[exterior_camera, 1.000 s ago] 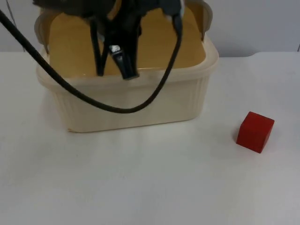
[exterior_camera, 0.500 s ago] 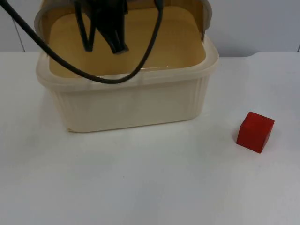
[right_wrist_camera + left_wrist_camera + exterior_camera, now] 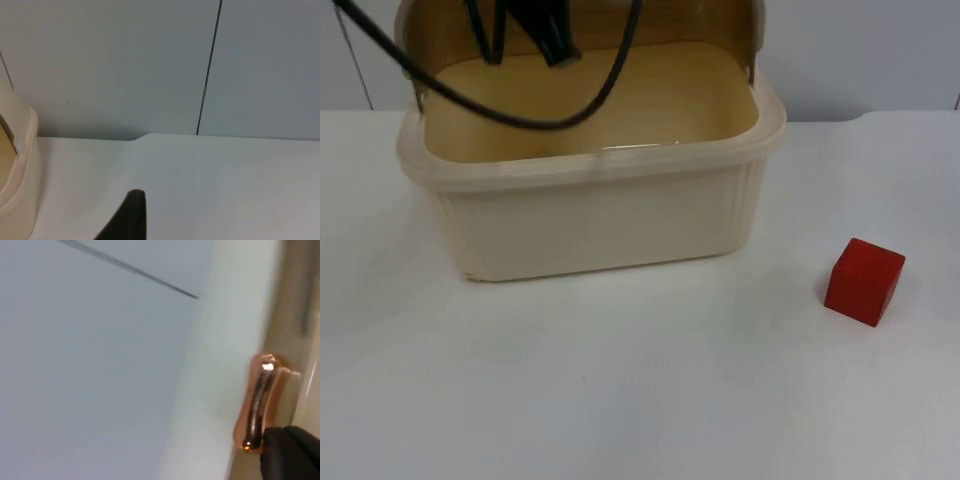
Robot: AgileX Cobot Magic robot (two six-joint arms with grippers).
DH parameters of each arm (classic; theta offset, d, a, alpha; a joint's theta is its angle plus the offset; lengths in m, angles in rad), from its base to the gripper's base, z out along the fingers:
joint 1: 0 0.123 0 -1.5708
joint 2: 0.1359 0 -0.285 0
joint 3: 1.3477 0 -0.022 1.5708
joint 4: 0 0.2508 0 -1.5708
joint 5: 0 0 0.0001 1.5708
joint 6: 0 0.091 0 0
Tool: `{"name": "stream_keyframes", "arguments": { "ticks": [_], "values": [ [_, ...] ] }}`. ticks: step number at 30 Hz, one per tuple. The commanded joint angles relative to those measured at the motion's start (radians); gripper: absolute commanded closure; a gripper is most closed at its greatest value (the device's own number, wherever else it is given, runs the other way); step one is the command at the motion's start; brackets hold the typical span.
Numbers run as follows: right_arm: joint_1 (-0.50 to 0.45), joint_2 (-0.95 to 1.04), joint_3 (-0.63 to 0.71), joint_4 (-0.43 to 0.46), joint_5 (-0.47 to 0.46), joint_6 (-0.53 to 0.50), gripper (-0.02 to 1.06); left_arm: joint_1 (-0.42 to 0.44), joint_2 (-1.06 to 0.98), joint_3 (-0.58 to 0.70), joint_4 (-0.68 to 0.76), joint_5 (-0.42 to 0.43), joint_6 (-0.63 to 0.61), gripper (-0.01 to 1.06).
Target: Open the box lid with the left hand, place the block into the box with the right hand, then close the box lid with the left hand.
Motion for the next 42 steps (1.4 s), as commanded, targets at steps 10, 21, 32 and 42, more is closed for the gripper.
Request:
{"name": "stream_keyframes", "arguments": {
  "ticks": [10,21,32,42],
  "values": [
    [-0.004,-0.003,-0.006,-0.004,0.004,-0.007,-0.01,-0.101,-0.095,-0.003,-0.586,0.22,0.055,1.05],
    [-0.004,-0.003,-0.006,-0.001,0.01,-0.004,-0.01,0.04,-0.316,0.03,-1.069,0.279,0.045,1.05],
    [-0.004,-0.003,-0.006,0.026,0.012,-0.004,-0.01,0.436,-0.455,0.03,-1.309,0.449,0.259,1.05],
    [-0.004,-0.003,-0.006,0.022,0.012,-0.004,-0.01,0.428,-0.483,0.03,-1.296,0.423,0.338,1.05]
  ]
}}
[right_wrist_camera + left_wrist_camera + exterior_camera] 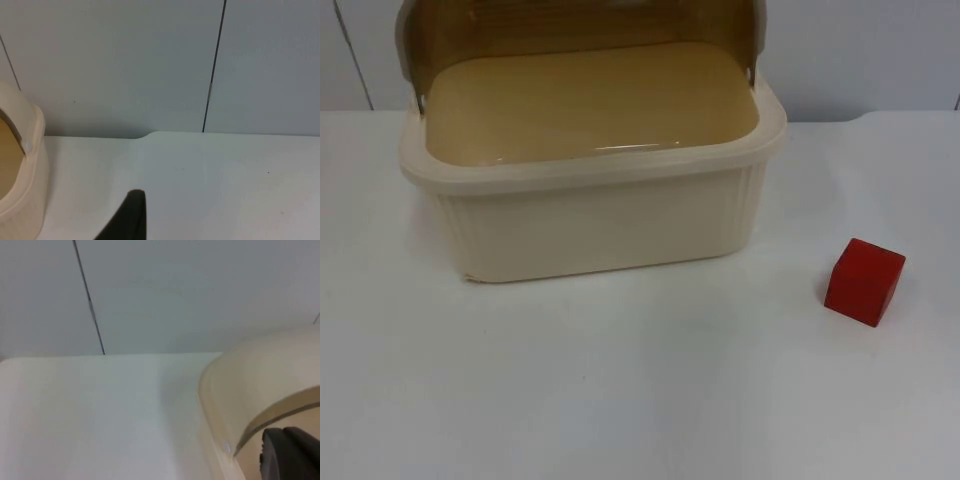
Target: Open the box lid with the left hand, place the block into the box with the right hand, then close the box lid with the left hand.
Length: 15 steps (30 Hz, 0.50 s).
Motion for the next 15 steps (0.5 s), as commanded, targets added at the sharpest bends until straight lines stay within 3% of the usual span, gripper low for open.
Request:
{"name": "stream_keyframes", "arguments": {
  "ticks": [1,3,5,6,7,8,11,15],
  "values": [
    [-0.004,-0.003,-0.006,-0.002,0.006,-0.004,-0.01,-0.003,-0.007,0.007,-0.003,-0.025,0.014,1.05],
    [-0.004,-0.003,-0.006,-0.002,0.006,-0.004,-0.01,-0.003,-0.007,0.007,-0.029,-0.031,0.014,1.04],
    [-0.004,-0.003,-0.006,-0.002,0.006,-0.004,-0.01,-0.003,-0.007,0.007,-0.029,-0.028,0.014,0.91],
    [-0.004,-0.003,-0.006,-0.002,0.006,-0.004,-0.01,-0.003,-0.007,0.007,-0.029,-0.025,0.014,0.78],
    [-0.004,-0.003,-0.006,-0.002,0.006,-0.004,-0.01,-0.003,-0.007,0.007,-0.029,-0.025,0.014,0.78],
    [-0.004,-0.003,-0.006,-0.002,0.006,-0.004,-0.01,-0.003,-0.007,0.007,-0.027,-0.027,0.014,0.63],
    [-0.004,-0.003,-0.006,-0.002,0.006,-0.004,-0.01,-0.003,-0.007,0.005,-0.025,-0.04,0.012,-0.01],
    [-0.004,-0.003,-0.006,-0.002,0.006,-0.004,-0.01,-0.003,-0.016,0.001,-0.03,-0.034,-0.023,0.0]
  ]
}}
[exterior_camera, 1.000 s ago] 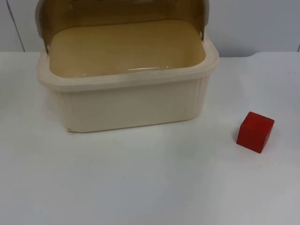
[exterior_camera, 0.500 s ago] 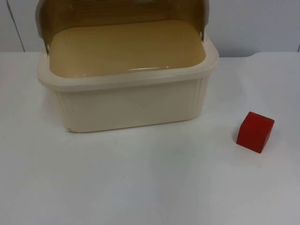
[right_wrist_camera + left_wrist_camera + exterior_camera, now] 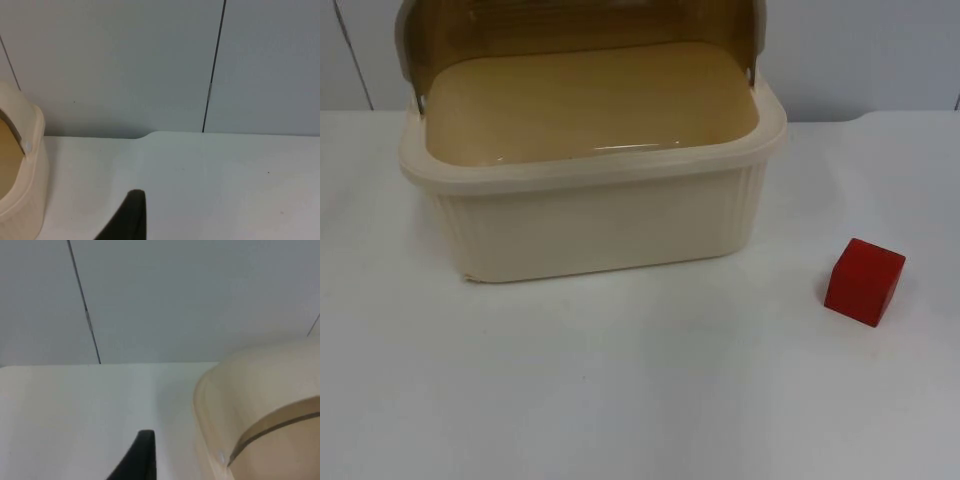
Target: Open the box lid with the left hand, place the block into the box with the right hand, then close the box lid with the left hand.
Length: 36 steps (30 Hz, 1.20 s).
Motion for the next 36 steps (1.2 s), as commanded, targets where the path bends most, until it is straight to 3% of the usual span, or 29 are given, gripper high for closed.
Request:
{"name": "stream_keyframes", "arguments": {
  "ticks": [1,6,10,16,24,28,33,36],
  "values": [
    [-0.004,-0.003,-0.006,-0.002,0.006,-0.004,-0.01,-0.003,-0.021,0.001,-0.015,-0.007,-0.019,0.0],
    [-0.004,-0.003,-0.006,-0.002,0.006,-0.004,-0.01,-0.003,-0.073,0.001,-0.003,-0.049,-0.019,0.0],
    [-0.004,-0.003,-0.006,-0.002,0.024,-0.004,-0.01,-0.003,-0.126,0.001,-0.021,-0.08,-0.109,0.0],
    [-0.004,-0.003,0.004,-0.002,0.051,-0.008,-0.01,-0.003,-0.235,0.001,0.011,0.051,-0.105,0.0],
    [-0.004,0.01,0.055,0.006,0.035,-0.057,-0.01,-0.003,-0.346,0.001,0.074,0.141,-0.105,0.0],
    [-0.004,0.061,0.055,0.068,-0.01,-0.14,-0.01,-0.003,-0.374,0.003,0.074,0.153,-0.105,0.0],
    [-0.004,0.232,0.055,0.277,-0.084,-0.368,-0.01,-0.003,-0.378,0.003,0.074,0.173,-0.105,0.0],
    [-0.004,0.314,0.055,0.344,-0.11,-0.454,-0.01,-0.003,-0.378,0.003,0.074,0.182,-0.105,0.0]
  ]
}}
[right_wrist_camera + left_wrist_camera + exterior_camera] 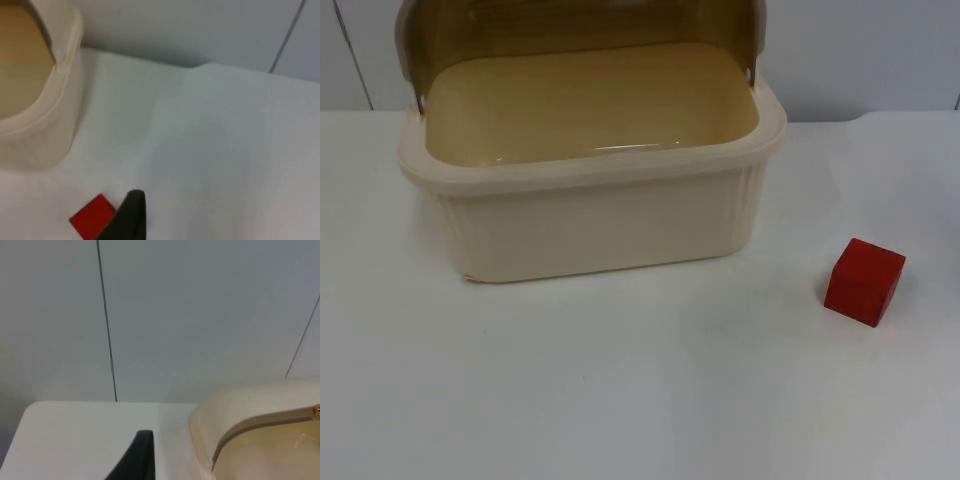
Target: Open the box lid with the left hand, place the block into the box with the right hand, then close the box lid with the left hand.
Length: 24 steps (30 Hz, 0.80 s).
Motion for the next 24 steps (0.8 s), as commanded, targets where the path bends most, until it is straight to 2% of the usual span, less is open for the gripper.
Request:
{"name": "stream_keyframes", "arguments": {
  "ticks": [1,2,3,4,7,9,12,17,19,20,21,22,24],
  "values": [
    [-0.004,0.05,0.004,0.057,-0.027,-0.092,-0.01,-0.003,-0.006,0.003,0.004,0.01,-0.007,0.0],
    [-0.001,0.088,0.004,0.075,-0.025,-0.161,-0.01,-0.003,-0.006,0.003,0.003,0.011,-0.007,0.0],
    [-0.001,0.088,0.004,0.075,-0.025,-0.161,-0.01,-0.003,-0.006,0.003,0.003,0.011,-0.007,0.0],
    [0.007,0.141,0.004,0.088,-0.014,-0.264,-0.01,-0.003,-0.006,0.003,0.003,0.013,-0.007,0.0],
    [0.056,0.232,0.004,0.086,-0.014,-0.385,-0.01,-0.003,-0.006,0.003,0.003,0.013,-0.007,0.0],
    [0.071,0.247,0.004,0.086,-0.018,-0.393,-0.01,-0.003,-0.006,0.003,0.003,0.013,-0.007,0.0],
    [0.148,0.356,0.004,0.086,-0.068,-0.437,-0.01,-0.003,-0.006,0.003,0.007,0.012,-0.007,0.0],
    [0.208,0.461,0.004,0.098,-0.071,-0.498,-0.01,-0.003,-0.006,0.003,0.007,0.012,-0.007,0.0],
    [0.219,0.518,0.004,0.187,-0.075,-0.589,-0.01,-0.003,-0.006,0.003,0.006,0.014,-0.007,0.0],
    [0.219,0.554,0.004,0.251,-0.083,-0.666,-0.01,-0.003,-0.006,0.003,0.006,0.014,-0.007,0.0],
    [0.219,0.554,0.004,0.251,-0.083,-0.666,-0.01,-0.003,-0.006,0.003,0.006,0.014,-0.007,0.0],
    [0.217,0.588,0.004,0.326,-0.104,-0.743,-0.01,-0.003,-0.006,0.003,0.008,0.014,-0.007,0.0],
    [0.217,0.622,0.004,0.365,-0.135,-0.791,-0.01,-0.003,-0.006,0.003,0.008,0.014,-0.007,0.0]
  ]
}}
